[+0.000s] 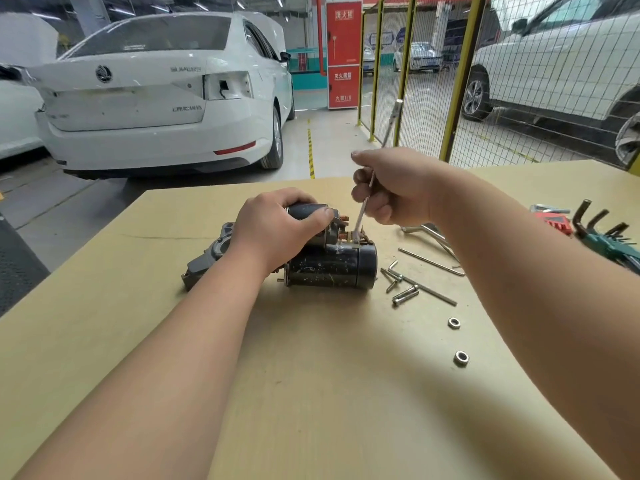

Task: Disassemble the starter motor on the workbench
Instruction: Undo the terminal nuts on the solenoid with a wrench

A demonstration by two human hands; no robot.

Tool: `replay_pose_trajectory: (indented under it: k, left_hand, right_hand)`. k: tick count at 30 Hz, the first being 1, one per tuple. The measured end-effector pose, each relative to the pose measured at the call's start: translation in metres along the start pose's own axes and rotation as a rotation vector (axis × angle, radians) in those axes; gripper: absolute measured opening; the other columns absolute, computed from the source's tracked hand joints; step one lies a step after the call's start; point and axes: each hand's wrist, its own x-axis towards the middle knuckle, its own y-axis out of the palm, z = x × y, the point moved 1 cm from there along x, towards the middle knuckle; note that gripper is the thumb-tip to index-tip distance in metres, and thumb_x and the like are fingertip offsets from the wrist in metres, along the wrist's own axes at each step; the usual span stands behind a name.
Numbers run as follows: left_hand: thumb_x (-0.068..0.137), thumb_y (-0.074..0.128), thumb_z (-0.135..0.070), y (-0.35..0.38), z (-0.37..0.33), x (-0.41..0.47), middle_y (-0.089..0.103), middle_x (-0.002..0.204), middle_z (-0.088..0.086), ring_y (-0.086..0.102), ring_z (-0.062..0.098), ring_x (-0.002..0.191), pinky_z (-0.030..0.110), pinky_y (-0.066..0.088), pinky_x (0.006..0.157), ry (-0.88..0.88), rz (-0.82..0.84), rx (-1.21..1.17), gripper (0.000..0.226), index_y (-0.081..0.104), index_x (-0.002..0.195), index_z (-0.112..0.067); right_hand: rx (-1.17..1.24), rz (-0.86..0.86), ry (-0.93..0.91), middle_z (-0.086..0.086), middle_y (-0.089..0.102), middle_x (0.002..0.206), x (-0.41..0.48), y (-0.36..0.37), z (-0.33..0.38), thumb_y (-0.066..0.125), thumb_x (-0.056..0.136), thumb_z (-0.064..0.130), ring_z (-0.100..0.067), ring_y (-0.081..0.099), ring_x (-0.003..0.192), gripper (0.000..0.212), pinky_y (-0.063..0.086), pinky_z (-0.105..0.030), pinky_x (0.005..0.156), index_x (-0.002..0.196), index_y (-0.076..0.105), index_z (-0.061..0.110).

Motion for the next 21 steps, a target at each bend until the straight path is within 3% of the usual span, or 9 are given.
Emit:
replay_pose_trajectory:
  k: [13, 17, 19, 21]
  left_hand:
    - [0.067, 0.054, -0.063, -0.001, -0.001, -0.001, 0.063, 0.077, -0.026, 0.057, -0.004, 0.08, 0.018, 0.043, 0.062, 0.015, -0.004, 0.008, 0.026, 0.065, 0.077, -0.043]
    - [0.064, 0.052, -0.066, 0.0, 0.0, 0.0, 0.062, 0.075, -0.028, 0.056, -0.005, 0.078, 0.017, 0.042, 0.06, 0.008, -0.006, 0.002, 0.023, 0.062, 0.071, -0.047]
    - [0.063, 0.053, -0.067, 0.001, 0.001, 0.001, 0.063, 0.074, -0.028, 0.056, -0.007, 0.077, 0.017, 0.041, 0.059, 0.002, -0.007, -0.001, 0.025, 0.064, 0.071, -0.046]
    - [0.062, 0.053, -0.067, 0.002, 0.001, 0.003, 0.065, 0.074, -0.026, 0.057, -0.007, 0.077, 0.017, 0.041, 0.06, -0.007, -0.009, -0.003, 0.032, 0.067, 0.075, -0.042]
  right_hand:
    - [0.312, -0.006, -0.058, 0.004, 0.038, 0.058, 0.013, 0.009, -0.024, 0.033, 0.102, 0.028, -0.008, 0.021, 0.039, 0.028, 0.03, -0.015, 0.036, 0.077, 0.043, 0.018]
    - [0.31, 0.038, -0.338, -0.001, 0.041, 0.062, -0.009, 0.005, -0.029, 0.034, 0.101, 0.025, -0.011, 0.028, 0.04, 0.027, 0.034, -0.022, 0.04, 0.079, 0.047, 0.015]
    - [-0.016, -0.017, -0.622, -0.002, 0.045, 0.059, -0.025, 0.009, -0.041, 0.039, 0.096, 0.022, -0.015, 0.039, 0.043, 0.026, 0.041, -0.03, 0.044, 0.073, 0.048, 0.013]
    - [-0.688, -0.061, -0.752, 0.001, 0.051, 0.061, -0.039, 0.017, -0.069, 0.051, 0.089, 0.019, -0.013, 0.049, 0.052, 0.022, 0.045, -0.031, 0.056, 0.068, 0.051, 0.014]
